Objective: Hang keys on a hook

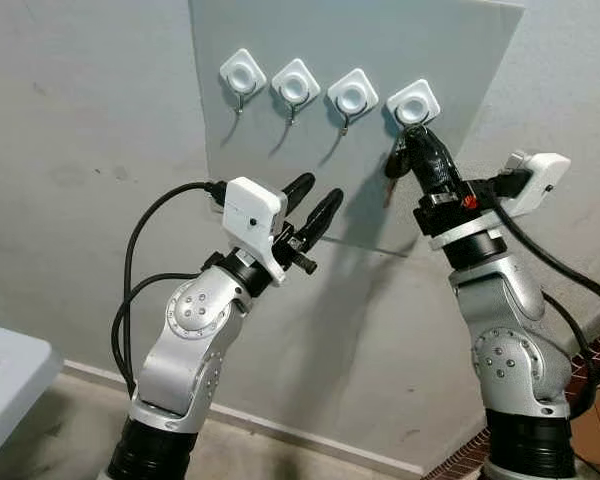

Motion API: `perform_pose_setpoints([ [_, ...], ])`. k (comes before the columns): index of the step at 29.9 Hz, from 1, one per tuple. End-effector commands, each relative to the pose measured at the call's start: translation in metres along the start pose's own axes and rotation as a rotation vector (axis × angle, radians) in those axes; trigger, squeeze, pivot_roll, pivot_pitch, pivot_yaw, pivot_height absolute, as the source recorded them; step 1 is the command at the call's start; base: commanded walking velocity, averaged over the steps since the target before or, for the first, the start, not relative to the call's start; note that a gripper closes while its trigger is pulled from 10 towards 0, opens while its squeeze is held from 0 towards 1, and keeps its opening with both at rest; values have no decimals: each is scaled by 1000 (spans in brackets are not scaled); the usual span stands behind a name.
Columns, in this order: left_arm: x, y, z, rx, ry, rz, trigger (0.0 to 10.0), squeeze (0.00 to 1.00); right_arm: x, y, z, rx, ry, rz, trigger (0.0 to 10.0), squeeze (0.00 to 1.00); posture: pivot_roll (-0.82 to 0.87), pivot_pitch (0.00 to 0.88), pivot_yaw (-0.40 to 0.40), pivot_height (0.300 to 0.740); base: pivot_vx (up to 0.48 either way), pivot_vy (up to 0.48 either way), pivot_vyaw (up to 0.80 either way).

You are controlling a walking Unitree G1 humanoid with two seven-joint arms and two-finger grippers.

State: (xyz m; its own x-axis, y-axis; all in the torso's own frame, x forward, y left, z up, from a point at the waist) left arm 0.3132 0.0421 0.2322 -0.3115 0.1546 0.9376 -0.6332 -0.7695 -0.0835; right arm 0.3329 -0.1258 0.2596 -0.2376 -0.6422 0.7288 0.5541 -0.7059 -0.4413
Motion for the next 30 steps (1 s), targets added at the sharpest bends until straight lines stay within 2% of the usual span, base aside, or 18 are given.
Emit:
perform_pose_setpoints([
  [1,6,1,1,-3,16,8,10000,0,9,2,-1,-18,36,54,10000,0,128,0,-73,740,0,0,0],
  [5,7,0,1,1,17,3,10000,0,-4,6,-10,-42,4,133,10000,0,127,0,-71,740,0,0,0],
  [13,8,0,2,5,22,2,10000,0,-20,12,-20,-88,-50,180,10000,0,128,0,-71,740,0,0,0],
  [14,8,-1,2,6,23,1,10000,0,-21,13,-22,-90,-53,195,10000,996,128,0,-71,740,0,0,0],
  [20,7,-2,1,22,18,-3,10000,0,-24,18,-29,-116,-64,218,10000,1000,129,0,-71,740,0,0,0],
  [24,6,-3,1,32,17,-2,10000,0,-23,20,-31,-119,-61,151,10000,1000,129,0,-71,740,0,0,0],
  [26,1,-9,-1,77,9,23,10000,0,-30,26,-36,-129,-111,-23,10000,1000,128,0,-69,740,0,0,0],
  [27,1,-9,-1,77,9,23,10000,0,-30,26,-36,-129,-111,-23,10000,1000,128,0,-69,740,0,0,0],
  [29,-8,-10,-5,90,-10,25,10000,0,-40,32,-42,-142,-163,-123,10000,1000,127,0,-69,740,0,0,0],
  [30,-8,-10,-5,90,-10,25,10000,0,-40,32,-42,-142,-163,-123,10000,1000,127,0,-69,740,0,0,0],
])
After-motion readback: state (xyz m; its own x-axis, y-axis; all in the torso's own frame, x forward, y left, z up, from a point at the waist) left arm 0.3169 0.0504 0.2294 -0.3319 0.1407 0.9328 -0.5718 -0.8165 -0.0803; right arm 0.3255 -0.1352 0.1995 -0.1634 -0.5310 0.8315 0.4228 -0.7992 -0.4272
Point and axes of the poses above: a point about 5 cm out from each wrist's last joint towards the gripper, its own z axis pointing out of the wrist towards the gripper, its own x axis along the axis of the wrist's last joint, y = z × x, the point moved 4 cm from there along z, pointing out of the wrist towards the gripper
